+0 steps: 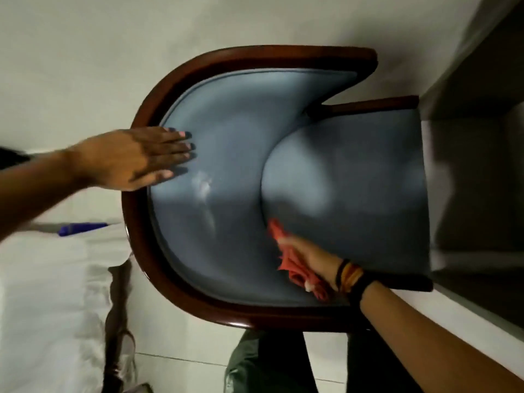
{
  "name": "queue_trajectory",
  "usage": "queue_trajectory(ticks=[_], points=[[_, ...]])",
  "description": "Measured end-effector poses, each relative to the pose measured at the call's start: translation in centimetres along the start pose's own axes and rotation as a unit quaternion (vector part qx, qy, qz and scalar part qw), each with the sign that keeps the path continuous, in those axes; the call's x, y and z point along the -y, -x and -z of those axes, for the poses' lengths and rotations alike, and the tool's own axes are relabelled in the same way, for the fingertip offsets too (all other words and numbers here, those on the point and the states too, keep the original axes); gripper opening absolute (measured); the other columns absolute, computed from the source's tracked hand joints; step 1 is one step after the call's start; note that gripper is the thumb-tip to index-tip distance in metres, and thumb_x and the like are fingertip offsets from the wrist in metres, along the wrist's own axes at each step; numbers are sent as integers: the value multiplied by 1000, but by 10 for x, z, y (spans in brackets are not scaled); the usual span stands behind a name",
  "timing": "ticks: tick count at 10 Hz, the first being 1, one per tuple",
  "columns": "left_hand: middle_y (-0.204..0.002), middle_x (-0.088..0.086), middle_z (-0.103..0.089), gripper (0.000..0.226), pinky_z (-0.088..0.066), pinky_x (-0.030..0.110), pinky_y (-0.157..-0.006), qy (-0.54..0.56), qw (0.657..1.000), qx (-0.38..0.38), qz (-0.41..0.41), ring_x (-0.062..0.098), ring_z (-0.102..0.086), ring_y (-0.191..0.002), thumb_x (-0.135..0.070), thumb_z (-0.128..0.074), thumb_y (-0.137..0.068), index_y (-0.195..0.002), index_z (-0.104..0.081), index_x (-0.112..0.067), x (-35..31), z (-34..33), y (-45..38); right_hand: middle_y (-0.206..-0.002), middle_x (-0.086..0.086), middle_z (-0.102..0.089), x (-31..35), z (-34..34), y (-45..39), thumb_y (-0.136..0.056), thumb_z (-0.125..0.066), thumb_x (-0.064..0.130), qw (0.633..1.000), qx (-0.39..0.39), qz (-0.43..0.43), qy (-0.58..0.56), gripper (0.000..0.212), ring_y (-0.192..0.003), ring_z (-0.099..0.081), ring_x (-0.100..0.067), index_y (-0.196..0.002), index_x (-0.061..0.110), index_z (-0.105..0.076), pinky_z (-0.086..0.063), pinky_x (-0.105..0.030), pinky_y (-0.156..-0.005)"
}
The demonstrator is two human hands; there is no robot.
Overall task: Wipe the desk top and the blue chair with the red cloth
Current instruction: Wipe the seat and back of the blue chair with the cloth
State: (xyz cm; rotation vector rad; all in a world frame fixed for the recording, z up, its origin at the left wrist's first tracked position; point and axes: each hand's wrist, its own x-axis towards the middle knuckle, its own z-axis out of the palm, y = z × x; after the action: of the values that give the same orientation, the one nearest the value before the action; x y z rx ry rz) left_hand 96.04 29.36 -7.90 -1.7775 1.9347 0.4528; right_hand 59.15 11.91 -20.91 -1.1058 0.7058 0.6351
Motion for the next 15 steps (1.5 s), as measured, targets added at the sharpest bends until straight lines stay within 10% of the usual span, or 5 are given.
queue_trajectory(ticks=[1, 3, 8, 12, 15], points=[[-178, -2, -10, 68, -16, 47, -134, -83, 989, 113, -35, 16, 3, -166, -54, -25, -106, -166, -24, -23, 50, -20, -4, -170, -14, -27, -12, -47, -31, -109, -31, 49, 956, 82, 9, 282, 66, -156, -30, -32, -164, 12, -22, -22, -44, -128], [-165, 13, -44, 64, -31, 55, -127, -8, 982, -24, -189, 29, -30, -161, -39, -44, -96, -151, -55, -7, 58, -28, -37, -155, 18, 48, 39, -155, -89, -105, -18, 53, 944, -60, 200, 256, 72, -150, 41, -7, -152, 35, 33, 17, -37, -128], [-141, 23, -67, 68, -47, 55, -118, -65, 948, -72, -302, 40, -64, -134, -39, -48, -85, -136, -67, 2, 69, -9, -41, -166, 21, 29, 7, -148, -108, -107, -17, 44, 971, -169, 42, 166, 64, -159, 22, -9, -158, 29, 19, 12, -23, -126], [-136, 21, -71, 71, -50, 53, -116, -25, 946, -92, -311, 35, -68, -130, -38, -55, -76, -132, -70, 2, 74, -20, -43, -174, 5, 4, 155, -56, -280, -99, -33, 20, 818, -491, 250, -164, 76, -160, -1, -5, -165, 14, 5, -2, -30, -133], [-139, 16, -71, 67, -44, 47, -122, -47, 950, -78, -298, 31, -65, -134, -38, -50, -81, -134, -70, -3, 73, -18, -41, -175, 10, 3, 20, -84, -210, -112, -29, 41, 959, -261, 108, 32, 62, -160, 0, -5, -165, 33, 3, 0, -26, -130]])
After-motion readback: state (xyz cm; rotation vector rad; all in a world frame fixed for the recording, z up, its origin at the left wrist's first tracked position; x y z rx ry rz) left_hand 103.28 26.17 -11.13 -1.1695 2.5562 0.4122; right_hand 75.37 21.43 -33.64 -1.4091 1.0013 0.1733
